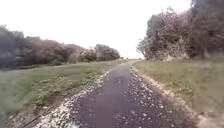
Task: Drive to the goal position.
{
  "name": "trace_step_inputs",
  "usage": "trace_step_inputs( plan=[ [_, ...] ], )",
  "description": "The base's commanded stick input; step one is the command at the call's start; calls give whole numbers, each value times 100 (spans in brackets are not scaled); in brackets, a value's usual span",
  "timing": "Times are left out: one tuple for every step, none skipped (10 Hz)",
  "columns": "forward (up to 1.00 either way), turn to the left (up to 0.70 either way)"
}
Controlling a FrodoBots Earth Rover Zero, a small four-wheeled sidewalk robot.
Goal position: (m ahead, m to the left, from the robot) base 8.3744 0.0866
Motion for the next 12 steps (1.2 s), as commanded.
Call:
trace_step_inputs(
  plan=[
    [85, 0],
    [85, 0],
    [85, 0],
    [85, 0],
    [85, 0],
    [85, 0],
    [85, 0],
    [85, 0],
    [85, 0],
    [85, 0],
    [85, 0],
    [85, 0]
  ],
)
